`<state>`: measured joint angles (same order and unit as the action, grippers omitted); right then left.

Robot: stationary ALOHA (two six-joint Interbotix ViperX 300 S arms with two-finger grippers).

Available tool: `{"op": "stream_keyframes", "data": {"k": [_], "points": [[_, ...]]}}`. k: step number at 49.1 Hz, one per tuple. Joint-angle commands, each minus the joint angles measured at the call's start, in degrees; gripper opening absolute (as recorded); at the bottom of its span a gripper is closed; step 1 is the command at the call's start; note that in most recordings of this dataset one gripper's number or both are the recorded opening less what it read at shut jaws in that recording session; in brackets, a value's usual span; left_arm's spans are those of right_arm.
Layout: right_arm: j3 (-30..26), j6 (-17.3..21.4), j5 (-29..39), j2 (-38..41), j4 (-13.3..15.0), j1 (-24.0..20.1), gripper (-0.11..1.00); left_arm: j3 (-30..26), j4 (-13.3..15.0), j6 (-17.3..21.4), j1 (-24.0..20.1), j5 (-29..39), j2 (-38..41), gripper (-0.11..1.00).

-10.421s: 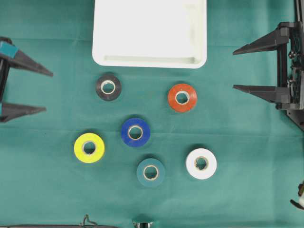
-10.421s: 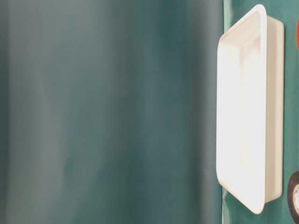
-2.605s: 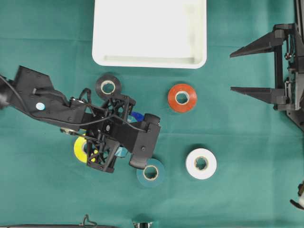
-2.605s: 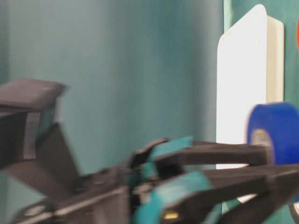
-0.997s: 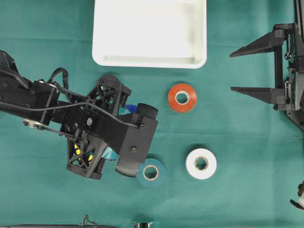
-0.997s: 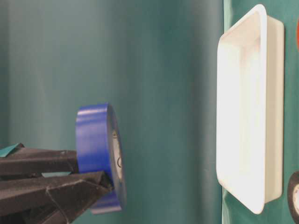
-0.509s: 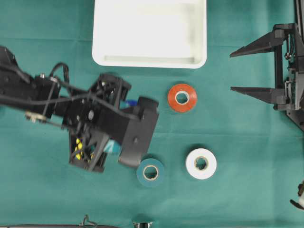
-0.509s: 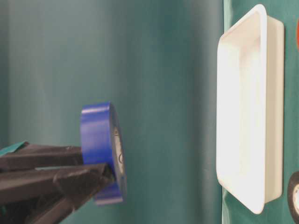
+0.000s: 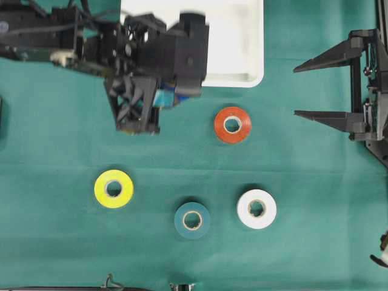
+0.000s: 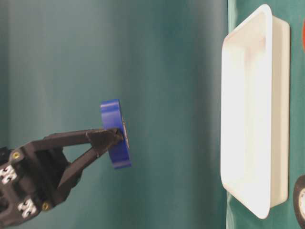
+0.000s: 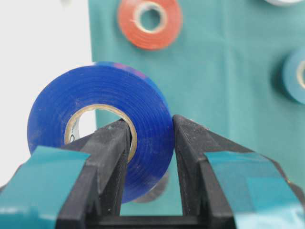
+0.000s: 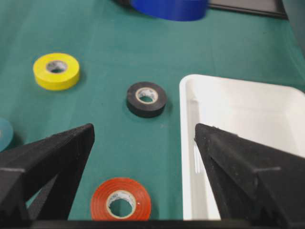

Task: Pick up the tape from a random location and place it into the white case.
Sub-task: 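Carry the blue roll over the white tray and lower it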

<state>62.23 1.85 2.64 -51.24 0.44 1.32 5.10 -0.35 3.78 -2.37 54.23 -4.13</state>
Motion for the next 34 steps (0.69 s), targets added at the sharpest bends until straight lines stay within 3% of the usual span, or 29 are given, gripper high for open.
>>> {"op": "stream_keyframes", "data": {"k": [1, 21, 34], "points": [[-1.58, -0.09, -0.26, 0.26, 0.09, 0.09, 0.92, -0.53, -0.18, 0.0, -2.72, -0.62, -2.02, 0.23], [-1.76, -0.09, -0.26, 0.26, 0.44, 0.09, 0.92, 0.79, -0.18, 0.09, -13.45, -0.7, -2.02, 0.23], [-1.76, -0.09, -0.26, 0.26, 0.53, 0.09, 0.92, 0.79, -0.18, 0.09, -13.71, -1.76, -1.67, 0.23]]}}
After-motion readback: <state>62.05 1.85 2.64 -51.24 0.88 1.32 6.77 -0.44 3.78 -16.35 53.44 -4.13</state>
